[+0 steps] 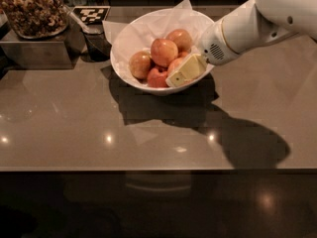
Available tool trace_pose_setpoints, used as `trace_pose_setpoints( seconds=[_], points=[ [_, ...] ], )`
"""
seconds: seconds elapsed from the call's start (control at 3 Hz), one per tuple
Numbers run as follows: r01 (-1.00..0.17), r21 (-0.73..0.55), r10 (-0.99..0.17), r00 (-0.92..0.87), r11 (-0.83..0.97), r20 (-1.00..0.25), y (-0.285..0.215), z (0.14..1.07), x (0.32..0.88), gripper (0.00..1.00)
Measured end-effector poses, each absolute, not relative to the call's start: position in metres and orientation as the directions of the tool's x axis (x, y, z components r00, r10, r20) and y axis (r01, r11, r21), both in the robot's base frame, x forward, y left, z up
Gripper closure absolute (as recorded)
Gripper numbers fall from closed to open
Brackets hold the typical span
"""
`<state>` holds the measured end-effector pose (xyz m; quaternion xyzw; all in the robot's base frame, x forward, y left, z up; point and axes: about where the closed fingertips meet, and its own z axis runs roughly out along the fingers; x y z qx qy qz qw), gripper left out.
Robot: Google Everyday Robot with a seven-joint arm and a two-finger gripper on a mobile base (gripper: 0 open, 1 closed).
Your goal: Pick apple from white bowl
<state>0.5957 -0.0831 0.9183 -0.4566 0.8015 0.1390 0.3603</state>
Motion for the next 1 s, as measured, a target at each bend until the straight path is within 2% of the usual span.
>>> trace_pose_setpoints(
  seconds=[0.33, 0.67, 1.0],
  points=[
    [-0.831, -0.108, -0.633, -0.324, 0.546, -0.703, -0.0850, 0.9180, 0.5967, 0.27],
    [-0.827, -0.092, -0.616, -0.335, 0.555, -0.713, -0.0847, 0.9153, 0.5988, 0.46],
    [-0.823, -0.048, -0.580, -0.356, 0.566, -0.732, -0.0779, 0.9108, 0.5972, 0.45]
  ],
)
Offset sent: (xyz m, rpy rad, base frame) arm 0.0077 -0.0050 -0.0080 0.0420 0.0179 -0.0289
